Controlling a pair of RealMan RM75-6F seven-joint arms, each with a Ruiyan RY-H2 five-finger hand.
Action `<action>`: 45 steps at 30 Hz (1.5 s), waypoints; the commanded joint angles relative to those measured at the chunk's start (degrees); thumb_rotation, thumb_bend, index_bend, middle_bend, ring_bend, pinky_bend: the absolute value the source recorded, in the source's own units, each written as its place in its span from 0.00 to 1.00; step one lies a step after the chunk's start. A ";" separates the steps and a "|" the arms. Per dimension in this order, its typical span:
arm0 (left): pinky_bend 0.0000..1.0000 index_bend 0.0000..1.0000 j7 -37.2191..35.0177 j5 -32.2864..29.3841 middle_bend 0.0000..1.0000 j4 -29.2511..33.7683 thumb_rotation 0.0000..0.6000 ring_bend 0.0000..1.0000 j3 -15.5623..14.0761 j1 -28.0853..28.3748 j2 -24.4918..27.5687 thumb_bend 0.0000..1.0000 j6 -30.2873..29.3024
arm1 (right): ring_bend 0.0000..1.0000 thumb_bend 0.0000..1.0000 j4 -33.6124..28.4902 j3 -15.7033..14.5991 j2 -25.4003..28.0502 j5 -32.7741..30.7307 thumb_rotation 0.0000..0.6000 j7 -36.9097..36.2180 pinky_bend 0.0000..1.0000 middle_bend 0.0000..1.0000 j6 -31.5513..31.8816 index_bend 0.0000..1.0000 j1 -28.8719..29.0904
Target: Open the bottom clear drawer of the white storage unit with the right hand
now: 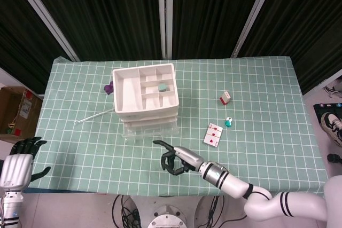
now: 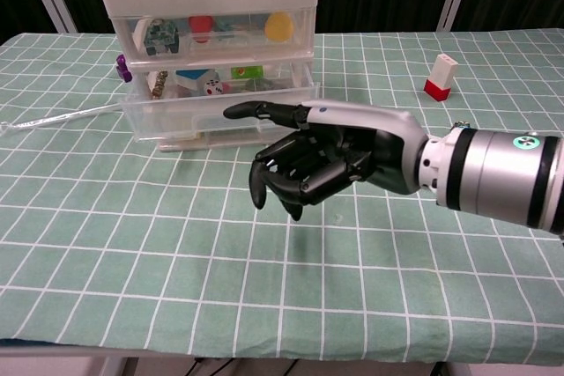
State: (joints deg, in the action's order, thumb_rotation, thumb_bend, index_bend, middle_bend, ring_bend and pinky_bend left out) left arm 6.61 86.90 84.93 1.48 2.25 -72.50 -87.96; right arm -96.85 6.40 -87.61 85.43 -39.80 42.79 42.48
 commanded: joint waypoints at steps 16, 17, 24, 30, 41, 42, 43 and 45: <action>0.19 0.27 -0.58 -0.30 0.19 -0.38 1.00 0.17 -0.04 0.24 -0.29 0.05 0.56 | 0.67 0.50 -1.64 5.90 2.65 -24.84 1.00 27.60 0.59 0.56 -1.66 0.00 4.86; 0.19 0.27 -0.63 -0.34 0.19 -0.40 1.00 0.17 -0.05 0.22 -0.32 0.05 0.56 | 0.67 0.50 -1.10 6.00 2.42 -26.00 1.00 28.33 0.59 0.57 -2.07 0.00 5.39; 0.19 0.29 -0.75 -0.61 0.19 -0.52 1.00 0.17 -0.28 -0.15 -0.47 0.05 0.46 | 0.70 0.50 -2.16 5.61 3.40 -28.30 1.00 29.11 0.62 0.59 -2.93 0.16 5.49; 0.19 0.29 -0.58 -0.39 0.19 -0.35 1.00 0.17 -0.28 -0.12 -0.46 0.05 0.31 | 0.71 0.50 -5.87 3.93 5.83 -23.91 1.00 26.26 0.63 0.60 -2.50 0.20 2.53; 0.19 0.29 -0.25 -0.30 0.19 -0.17 1.00 0.17 -0.15 0.09 -0.59 0.05 0.39 | 0.71 0.50 -10.59 -0.34 10.07 -13.14 1.00 21.42 0.63 0.60 -2.27 0.20 -1.67; 0.19 0.29 -0.28 -0.31 0.19 -0.17 1.00 0.17 -0.14 0.10 -0.60 0.05 0.39 | 0.71 0.50 -10.80 -0.62 10.35 -12.76 1.00 21.20 0.63 0.60 -2.34 0.20 -1.82; 0.19 0.29 -0.27 -0.28 0.19 -0.19 1.00 0.17 -0.15 0.10 -0.61 0.05 0.37 | 0.71 0.50 -11.12 -0.88 10.69 -12.27 1.00 20.80 0.63 0.60 -2.35 0.20 -2.02; 0.19 0.29 -0.25 -0.19 0.19 -0.22 1.00 0.17 -0.14 0.11 -0.62 0.05 0.29 | 0.71 0.50 -11.61 -1.10 11.28 -11.24 1.00 20.31 0.63 0.60 -2.14 0.20 -2.30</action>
State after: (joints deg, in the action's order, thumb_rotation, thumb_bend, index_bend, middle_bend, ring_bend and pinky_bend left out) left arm 6.35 86.71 84.72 1.34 2.36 -73.12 -87.67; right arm -108.10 5.54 -76.67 73.68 -19.14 40.54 40.44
